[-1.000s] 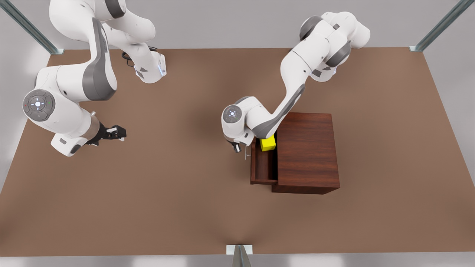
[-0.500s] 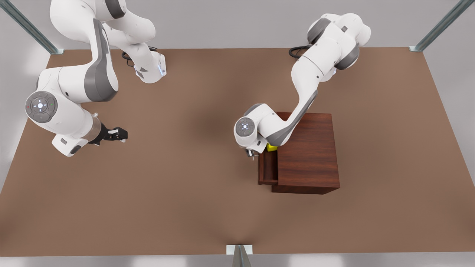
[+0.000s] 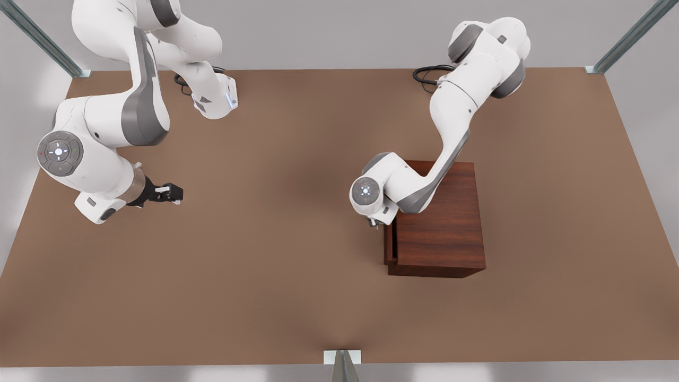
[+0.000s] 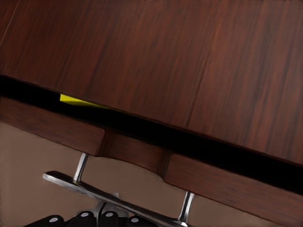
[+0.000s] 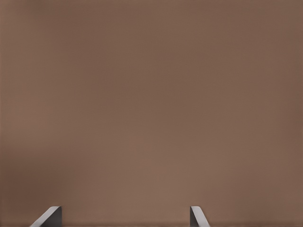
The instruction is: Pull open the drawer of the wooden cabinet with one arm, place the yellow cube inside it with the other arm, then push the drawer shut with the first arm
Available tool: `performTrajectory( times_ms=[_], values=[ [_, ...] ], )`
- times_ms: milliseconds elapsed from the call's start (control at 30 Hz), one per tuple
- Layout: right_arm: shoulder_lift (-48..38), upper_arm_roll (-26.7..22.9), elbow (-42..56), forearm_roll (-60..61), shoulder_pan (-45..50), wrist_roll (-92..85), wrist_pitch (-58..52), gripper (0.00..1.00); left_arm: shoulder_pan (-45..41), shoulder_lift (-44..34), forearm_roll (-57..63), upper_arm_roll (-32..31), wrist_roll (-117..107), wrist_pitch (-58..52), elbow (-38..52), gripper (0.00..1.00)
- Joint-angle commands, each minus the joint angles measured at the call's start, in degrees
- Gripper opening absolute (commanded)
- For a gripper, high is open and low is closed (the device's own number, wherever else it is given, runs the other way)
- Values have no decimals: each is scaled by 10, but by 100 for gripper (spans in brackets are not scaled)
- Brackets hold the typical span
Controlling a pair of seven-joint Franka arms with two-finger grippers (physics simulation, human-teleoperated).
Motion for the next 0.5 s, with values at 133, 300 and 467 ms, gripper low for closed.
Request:
performTrajectory(
  times_ms=[133, 300, 467],
  values=[
    [-1, 0, 0, 1, 0, 14, 0, 100, 21, -2, 0, -8, 67, -36, -1, 21],
    [-1, 0, 1, 1, 0, 14, 1, 100, 21, -7, 0, -8, 67, -37, 0, 21],
    [-1, 0, 1, 1, -2, 14, 0, 100, 23, -7, 2, -10, 68, -40, 0, 21]
  ],
)
